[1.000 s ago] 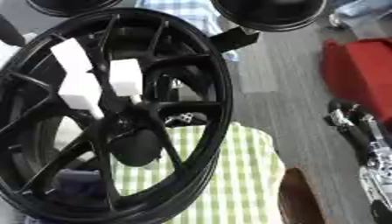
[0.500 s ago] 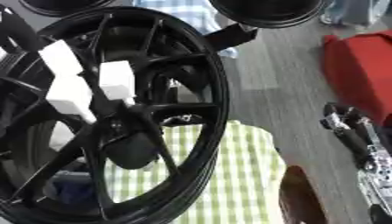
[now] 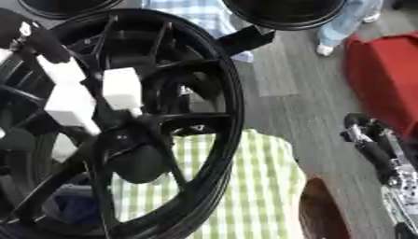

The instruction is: Pull the pin out of the wheel hub.

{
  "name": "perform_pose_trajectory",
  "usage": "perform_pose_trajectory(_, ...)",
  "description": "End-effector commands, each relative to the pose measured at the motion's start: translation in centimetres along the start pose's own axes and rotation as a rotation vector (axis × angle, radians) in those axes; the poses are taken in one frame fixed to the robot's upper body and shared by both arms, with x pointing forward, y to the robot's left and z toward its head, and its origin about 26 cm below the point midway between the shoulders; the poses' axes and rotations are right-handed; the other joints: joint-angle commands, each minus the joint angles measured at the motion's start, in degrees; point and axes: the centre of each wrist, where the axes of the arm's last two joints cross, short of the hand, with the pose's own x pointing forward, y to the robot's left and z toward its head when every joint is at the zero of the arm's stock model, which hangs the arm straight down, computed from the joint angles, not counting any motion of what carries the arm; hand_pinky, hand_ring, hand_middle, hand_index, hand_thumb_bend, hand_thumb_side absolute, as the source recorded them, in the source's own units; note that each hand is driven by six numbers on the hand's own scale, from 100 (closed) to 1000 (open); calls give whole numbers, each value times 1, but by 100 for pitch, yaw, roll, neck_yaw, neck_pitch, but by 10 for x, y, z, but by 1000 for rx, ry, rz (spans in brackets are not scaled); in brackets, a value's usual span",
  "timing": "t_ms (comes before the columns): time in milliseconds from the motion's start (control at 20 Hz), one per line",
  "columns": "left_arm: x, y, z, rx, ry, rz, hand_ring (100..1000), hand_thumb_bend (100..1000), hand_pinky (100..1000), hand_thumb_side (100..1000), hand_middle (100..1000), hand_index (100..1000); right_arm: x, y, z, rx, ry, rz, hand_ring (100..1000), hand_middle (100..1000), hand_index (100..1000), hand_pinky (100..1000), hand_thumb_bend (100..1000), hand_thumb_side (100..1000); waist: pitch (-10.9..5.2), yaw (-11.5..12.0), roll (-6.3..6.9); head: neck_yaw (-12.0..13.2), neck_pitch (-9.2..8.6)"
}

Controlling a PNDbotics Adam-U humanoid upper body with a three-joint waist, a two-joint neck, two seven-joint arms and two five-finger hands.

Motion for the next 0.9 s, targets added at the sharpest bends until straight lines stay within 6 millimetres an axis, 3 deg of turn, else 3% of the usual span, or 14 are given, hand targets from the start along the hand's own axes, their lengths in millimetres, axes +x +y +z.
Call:
perform_pose_trajectory(50,7,4,1,16,6,-1,800,703,737,236,742,830,9,-4,-5,5,-30,22,616,647,747,684,243,508,-65,-9,-9,26,-61)
perform_pose_trajectory(900,5,-3,-5,8,48,27,771,638,714,208,715,811,9,-1,-6,10,-32,15,616,647,747,684,245,507,-33,-44,16,102,-79)
